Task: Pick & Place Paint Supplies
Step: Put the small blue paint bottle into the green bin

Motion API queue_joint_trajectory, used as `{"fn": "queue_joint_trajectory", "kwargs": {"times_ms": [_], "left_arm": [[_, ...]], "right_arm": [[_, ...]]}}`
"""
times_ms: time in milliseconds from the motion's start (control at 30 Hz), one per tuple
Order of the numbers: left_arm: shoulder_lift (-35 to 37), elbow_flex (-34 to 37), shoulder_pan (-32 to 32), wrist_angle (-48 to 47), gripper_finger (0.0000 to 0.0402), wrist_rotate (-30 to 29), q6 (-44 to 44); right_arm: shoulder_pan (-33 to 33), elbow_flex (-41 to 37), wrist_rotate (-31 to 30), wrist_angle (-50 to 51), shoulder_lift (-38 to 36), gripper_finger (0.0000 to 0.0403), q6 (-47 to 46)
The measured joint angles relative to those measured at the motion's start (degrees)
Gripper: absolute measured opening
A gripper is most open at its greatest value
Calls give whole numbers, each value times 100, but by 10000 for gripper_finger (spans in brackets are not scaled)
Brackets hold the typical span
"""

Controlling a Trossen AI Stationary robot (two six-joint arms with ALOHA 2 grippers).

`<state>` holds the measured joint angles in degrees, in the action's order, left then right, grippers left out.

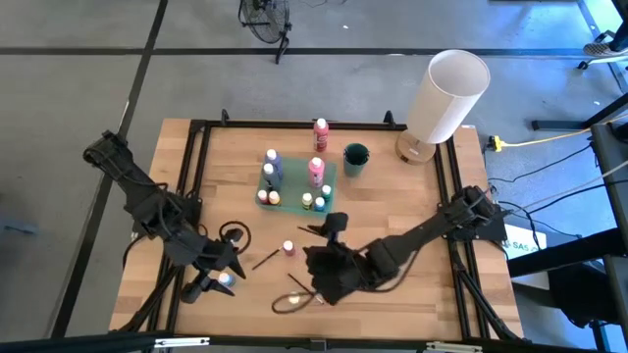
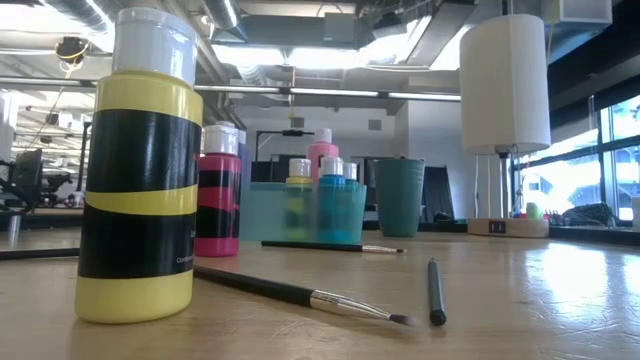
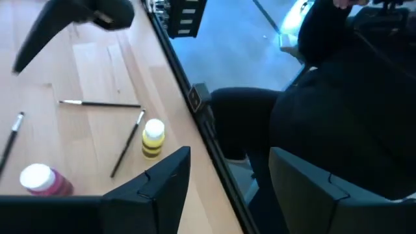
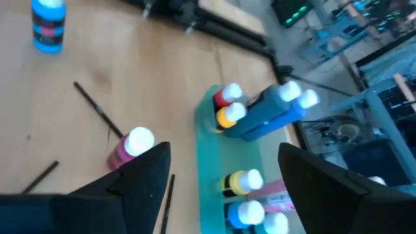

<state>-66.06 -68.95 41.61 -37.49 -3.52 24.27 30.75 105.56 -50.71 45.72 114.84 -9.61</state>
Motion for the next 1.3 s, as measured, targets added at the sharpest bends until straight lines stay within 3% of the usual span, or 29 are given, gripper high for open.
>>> {"fn": "queue_joint_trajectory", "kwargs": {"times_ms": [233,567,800,1167,1300], "left_arm": [[-642,-856,404,-1396,196,-834,-427],[-1776,-1639,997,-2758,188,-1050,-689],[-2169,-1639,1151,-2902,188,-1043,-366],[-2203,-1639,1156,-2850,193,-1437,-794],[-2203,-1639,1153,-2877,203,-1152,-525]], "right_arm": [[360,4,-197,311,-163,289,-391],[422,4,-222,571,-163,289,-698],[421,4,-178,702,-163,289,-893],[349,4,-163,727,-163,289,-909],[317,4,-47,752,-163,289,-949]]}}
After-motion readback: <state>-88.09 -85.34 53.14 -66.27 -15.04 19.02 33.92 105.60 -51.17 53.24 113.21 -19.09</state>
